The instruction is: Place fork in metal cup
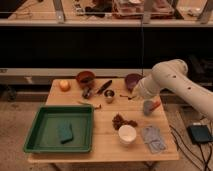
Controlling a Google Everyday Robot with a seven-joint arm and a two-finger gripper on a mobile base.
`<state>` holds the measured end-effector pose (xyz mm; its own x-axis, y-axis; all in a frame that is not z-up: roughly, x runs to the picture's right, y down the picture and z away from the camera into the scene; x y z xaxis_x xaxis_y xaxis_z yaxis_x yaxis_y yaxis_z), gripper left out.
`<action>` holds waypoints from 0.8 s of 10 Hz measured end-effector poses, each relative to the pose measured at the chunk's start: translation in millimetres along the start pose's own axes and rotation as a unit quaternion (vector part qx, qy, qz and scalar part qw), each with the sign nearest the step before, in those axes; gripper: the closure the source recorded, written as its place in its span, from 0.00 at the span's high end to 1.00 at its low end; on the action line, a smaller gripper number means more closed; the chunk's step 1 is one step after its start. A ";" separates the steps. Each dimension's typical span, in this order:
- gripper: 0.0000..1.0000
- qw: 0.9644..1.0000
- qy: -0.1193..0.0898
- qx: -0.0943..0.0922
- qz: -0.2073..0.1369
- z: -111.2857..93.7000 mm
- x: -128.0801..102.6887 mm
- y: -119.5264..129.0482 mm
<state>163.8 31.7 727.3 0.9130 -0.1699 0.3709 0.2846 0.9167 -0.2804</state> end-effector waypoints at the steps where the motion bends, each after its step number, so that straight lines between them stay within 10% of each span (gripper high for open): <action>1: 0.00 1.000 -0.003 0.001 -0.004 -2.2 -1.5 -3.0; 8: 0.00 0.999 -0.023 -0.008 -0.029 8.3 -17.3 -36.1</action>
<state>135.3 4.5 738.4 0.8802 -0.2054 0.4279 0.3418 0.8998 -0.2711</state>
